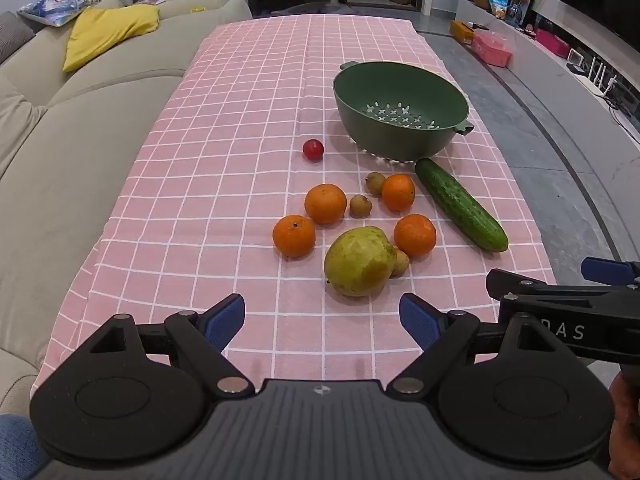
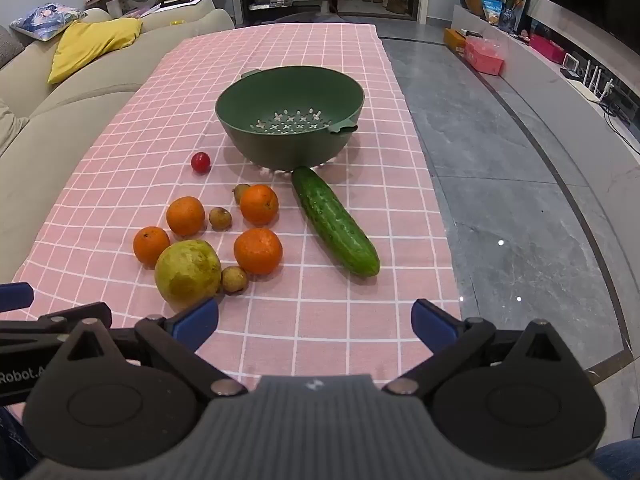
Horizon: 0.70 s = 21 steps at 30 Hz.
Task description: Organize fruits
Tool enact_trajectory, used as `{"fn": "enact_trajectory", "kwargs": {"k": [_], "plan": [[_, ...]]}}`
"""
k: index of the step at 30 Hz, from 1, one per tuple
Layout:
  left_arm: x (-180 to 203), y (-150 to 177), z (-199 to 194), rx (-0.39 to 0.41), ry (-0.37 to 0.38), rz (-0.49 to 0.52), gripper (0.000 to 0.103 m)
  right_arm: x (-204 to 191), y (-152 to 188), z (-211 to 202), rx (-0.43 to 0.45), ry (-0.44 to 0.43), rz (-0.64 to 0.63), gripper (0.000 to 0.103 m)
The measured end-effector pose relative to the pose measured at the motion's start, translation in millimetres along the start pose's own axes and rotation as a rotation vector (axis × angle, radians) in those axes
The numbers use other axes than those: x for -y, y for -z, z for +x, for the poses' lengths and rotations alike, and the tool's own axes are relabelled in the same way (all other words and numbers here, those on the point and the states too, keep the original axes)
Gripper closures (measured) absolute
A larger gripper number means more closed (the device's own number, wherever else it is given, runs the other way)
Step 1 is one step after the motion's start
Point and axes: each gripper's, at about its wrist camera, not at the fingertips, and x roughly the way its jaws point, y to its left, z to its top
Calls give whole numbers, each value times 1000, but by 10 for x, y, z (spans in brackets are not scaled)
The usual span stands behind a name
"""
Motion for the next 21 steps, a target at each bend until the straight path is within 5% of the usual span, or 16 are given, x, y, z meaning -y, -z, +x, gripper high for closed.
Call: {"fn": "enact_trajectory", "kwargs": {"k": [21], "plan": [[18,-1,24,-3,-2,2,1,6,-1,4,0,4,-1,4]]}}
